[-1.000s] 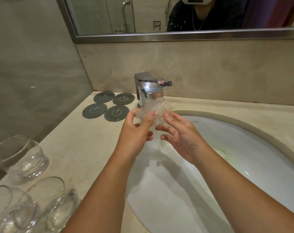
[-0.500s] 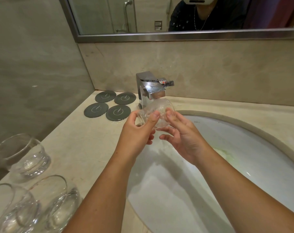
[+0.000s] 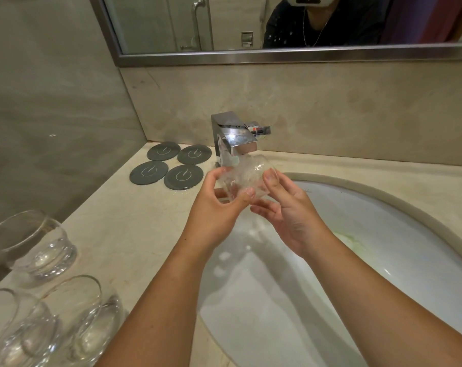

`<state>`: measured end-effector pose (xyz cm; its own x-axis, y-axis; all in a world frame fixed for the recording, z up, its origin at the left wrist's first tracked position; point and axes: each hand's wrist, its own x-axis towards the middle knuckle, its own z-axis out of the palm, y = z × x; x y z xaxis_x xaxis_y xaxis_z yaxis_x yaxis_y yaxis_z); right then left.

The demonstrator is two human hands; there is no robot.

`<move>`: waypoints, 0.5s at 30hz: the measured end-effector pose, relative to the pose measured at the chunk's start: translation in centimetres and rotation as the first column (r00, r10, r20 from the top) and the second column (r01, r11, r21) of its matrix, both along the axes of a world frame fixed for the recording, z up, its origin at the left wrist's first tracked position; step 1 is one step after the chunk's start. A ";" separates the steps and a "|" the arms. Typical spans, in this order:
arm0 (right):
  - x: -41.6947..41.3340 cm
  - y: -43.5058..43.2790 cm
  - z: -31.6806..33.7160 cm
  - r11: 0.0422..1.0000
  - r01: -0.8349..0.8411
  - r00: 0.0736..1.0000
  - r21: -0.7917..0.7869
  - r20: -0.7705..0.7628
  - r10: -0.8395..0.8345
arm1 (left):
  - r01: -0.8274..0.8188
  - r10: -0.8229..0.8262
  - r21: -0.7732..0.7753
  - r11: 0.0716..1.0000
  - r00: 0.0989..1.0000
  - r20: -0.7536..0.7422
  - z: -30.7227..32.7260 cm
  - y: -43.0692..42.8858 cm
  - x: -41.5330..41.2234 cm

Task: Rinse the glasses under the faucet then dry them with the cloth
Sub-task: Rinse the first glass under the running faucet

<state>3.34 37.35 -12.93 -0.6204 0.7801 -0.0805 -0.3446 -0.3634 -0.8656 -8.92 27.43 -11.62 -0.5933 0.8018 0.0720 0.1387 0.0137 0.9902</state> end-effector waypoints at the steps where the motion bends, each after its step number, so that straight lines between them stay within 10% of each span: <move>1: 0.0 0.1 0.0 1.000 0.004 1.000 -0.004 0.002 -0.004 | -0.008 0.008 0.002 1.000 0.999 0.034 0.0 0.1 0.0; 15: 0.0 0.0 -0.1 0.999 -0.026 0.999 0.028 0.041 0.025 | -0.093 0.103 -0.052 0.994 0.966 0.236 0.1 0.5 -0.2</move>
<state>3.33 37.31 -13.03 -0.6369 0.7663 -0.0841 -0.3002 -0.3470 -0.8885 -9.13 27.92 -11.50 -0.6653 0.7381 -0.1121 -0.1054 0.0558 0.9929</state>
